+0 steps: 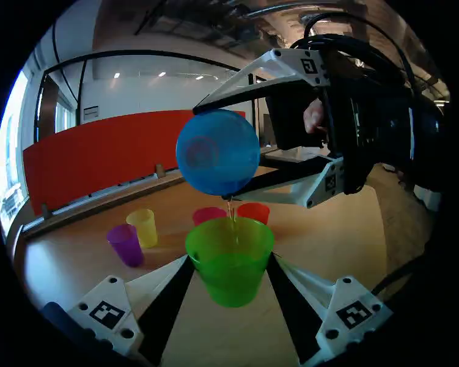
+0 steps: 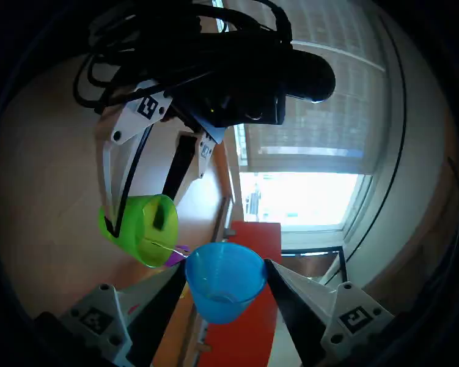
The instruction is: Pour water
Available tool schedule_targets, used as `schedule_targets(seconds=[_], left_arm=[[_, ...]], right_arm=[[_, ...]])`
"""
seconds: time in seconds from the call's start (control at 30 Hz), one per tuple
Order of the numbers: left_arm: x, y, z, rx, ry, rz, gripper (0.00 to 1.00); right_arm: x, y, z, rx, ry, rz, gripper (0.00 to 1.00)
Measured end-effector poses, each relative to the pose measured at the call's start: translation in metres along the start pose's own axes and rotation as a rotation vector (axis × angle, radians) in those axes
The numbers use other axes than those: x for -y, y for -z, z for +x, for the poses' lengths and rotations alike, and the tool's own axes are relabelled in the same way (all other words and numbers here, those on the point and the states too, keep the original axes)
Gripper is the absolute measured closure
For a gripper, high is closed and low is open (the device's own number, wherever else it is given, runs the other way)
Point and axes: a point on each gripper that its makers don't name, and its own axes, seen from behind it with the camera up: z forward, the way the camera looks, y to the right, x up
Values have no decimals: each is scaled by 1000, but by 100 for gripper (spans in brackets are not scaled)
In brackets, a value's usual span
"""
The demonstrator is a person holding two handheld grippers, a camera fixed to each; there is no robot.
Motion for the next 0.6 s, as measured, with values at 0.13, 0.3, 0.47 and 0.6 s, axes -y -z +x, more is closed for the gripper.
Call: schedule_targets(seconds=[0.13,0.3,0.47,0.6], left_arm=[[0,0,1,-1,0,-1,17],[0,0,0,1,-3,0,17],[0,0,0,2,-2,-1,17],[0,0,0,2,-3,-1,17]], right_arm=[[1,1,3,0,4,-1,6],[0,2,8,-1,12,-3,6],[1,3,11,1,24,-3,6],[3,3,12,1,28,-3,6]])
